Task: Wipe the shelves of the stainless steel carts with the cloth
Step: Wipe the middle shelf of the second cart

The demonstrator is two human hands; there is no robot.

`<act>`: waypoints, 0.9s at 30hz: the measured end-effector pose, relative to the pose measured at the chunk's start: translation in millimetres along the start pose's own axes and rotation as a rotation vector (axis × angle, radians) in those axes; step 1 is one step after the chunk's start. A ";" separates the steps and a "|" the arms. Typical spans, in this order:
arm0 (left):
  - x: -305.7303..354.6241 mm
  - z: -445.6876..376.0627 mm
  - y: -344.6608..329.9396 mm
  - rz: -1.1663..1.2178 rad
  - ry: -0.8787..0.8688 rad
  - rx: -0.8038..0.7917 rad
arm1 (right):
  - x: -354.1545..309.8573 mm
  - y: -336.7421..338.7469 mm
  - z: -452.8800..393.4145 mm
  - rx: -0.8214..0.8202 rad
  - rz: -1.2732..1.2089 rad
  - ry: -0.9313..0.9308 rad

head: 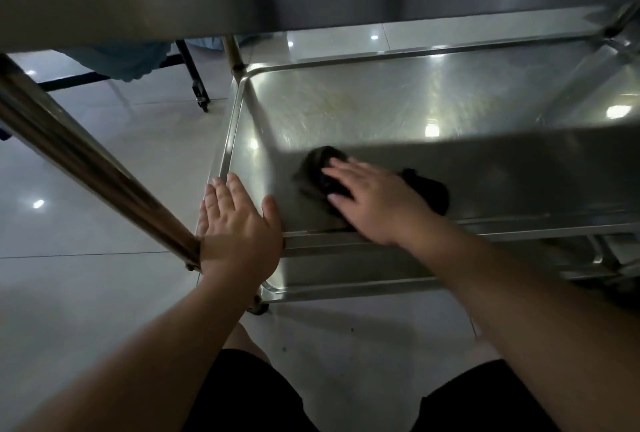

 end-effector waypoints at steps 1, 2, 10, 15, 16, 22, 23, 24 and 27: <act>0.8 0.4 0.3 -0.006 -0.002 -0.002 | 26.4 12.7 12.7 0.030 0.021 -0.055; 1.3 0.9 0.8 -0.011 -0.002 -0.006 | 55.4 26.7 26.0 0.070 0.044 -0.121; 2.3 0.0 0.6 -0.009 0.003 0.023 | 109.7 58.6 69.1 0.248 0.183 -0.296; 2.5 -1.0 -2.5 -0.042 -0.002 0.006 | 3.9 16.0 57.6 0.123 0.059 0.078; 2.6 -0.8 -2.7 -0.040 -0.004 0.008 | -13.1 8.9 56.0 0.113 0.041 0.135; 3.7 -0.5 -0.6 -0.031 -0.009 0.028 | -38.9 -2.9 47.8 0.138 -0.001 0.292; 3.9 -2.3 -0.5 -0.030 -0.011 0.024 | -38.6 -3.9 47.2 0.138 0.006 0.293; 4.3 -4.2 -0.2 -0.029 -0.011 0.015 | -38.9 -4.5 46.2 0.134 0.013 0.297; 7.3 -7.1 3.3 -0.020 -0.010 -0.041 | -43.5 -2.7 44.8 0.095 0.008 0.260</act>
Point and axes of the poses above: each hand's wrist, its own z-axis away from the middle knuckle, its own y-axis out of the back of the hand, x = y × z, the point moved 7 cm from there along -z, towards the middle knuckle, and after that the axes turned 10 degrees about x, right-handed, at the moved point
